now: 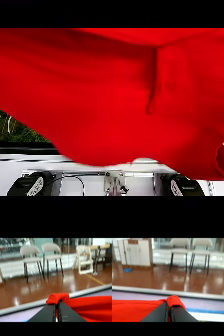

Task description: Fold the shirts.

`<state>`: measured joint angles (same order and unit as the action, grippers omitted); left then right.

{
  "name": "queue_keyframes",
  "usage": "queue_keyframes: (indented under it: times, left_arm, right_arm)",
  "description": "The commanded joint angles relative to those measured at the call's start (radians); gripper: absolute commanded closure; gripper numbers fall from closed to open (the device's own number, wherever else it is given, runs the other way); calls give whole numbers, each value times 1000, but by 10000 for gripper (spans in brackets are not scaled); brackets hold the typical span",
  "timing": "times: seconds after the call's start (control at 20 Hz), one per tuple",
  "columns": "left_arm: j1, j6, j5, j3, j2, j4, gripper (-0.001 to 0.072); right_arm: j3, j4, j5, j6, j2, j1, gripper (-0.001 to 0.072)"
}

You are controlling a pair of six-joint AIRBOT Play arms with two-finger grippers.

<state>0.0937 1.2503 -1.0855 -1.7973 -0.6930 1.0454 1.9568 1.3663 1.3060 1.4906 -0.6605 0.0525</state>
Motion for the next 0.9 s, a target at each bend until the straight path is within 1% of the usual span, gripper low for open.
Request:
queue_keyframes:
  times: [0.0,0.1,0.15,0.25,0.3,0.35,0.45,0.55,0.6,0.65,0.7,0.75,0.85]
  left_arm:
    - [1,75,-153,75,7,72,679]
    - [0,146,-195,157,7,93,679]
    - [0,162,-200,214,6,98,679]
    - [0,161,-177,348,-3,137,679]
    - [0,162,-151,421,-17,157,679]
    - [1,180,-108,500,-42,160,678]
    - [-1,239,12,630,-124,159,678]
    - [-1,265,174,687,-260,139,679]
    - [-1,258,284,682,-342,98,679]
    - [0,219,390,659,-435,32,678]
    - [1,198,448,618,-521,-19,679]
    - [1,199,472,564,-613,-61,678]
    - [-3,198,472,455,-776,-139,678]
  right_arm:
    - [1,6,196,48,-90,0,643]
    - [-49,-20,320,52,-178,0,643]
    - [-100,-27,339,63,-213,0,643]
    - [-264,-33,293,93,-274,0,642]
    - [-371,-37,227,108,-300,0,643]
    - [-473,-51,143,122,-325,0,643]
    - [-652,-122,-69,126,-391,-2,643]
    - [-735,-175,-283,125,-486,-32,643]
    - [-735,-193,-377,124,-546,-61,642]
    - [-734,-219,-478,124,-595,-89,643]
    - [-734,-248,-597,123,-639,-122,643]
    - [-734,-264,-708,123,-673,-155,643]
    - [-734,-246,-943,110,-738,-227,643]
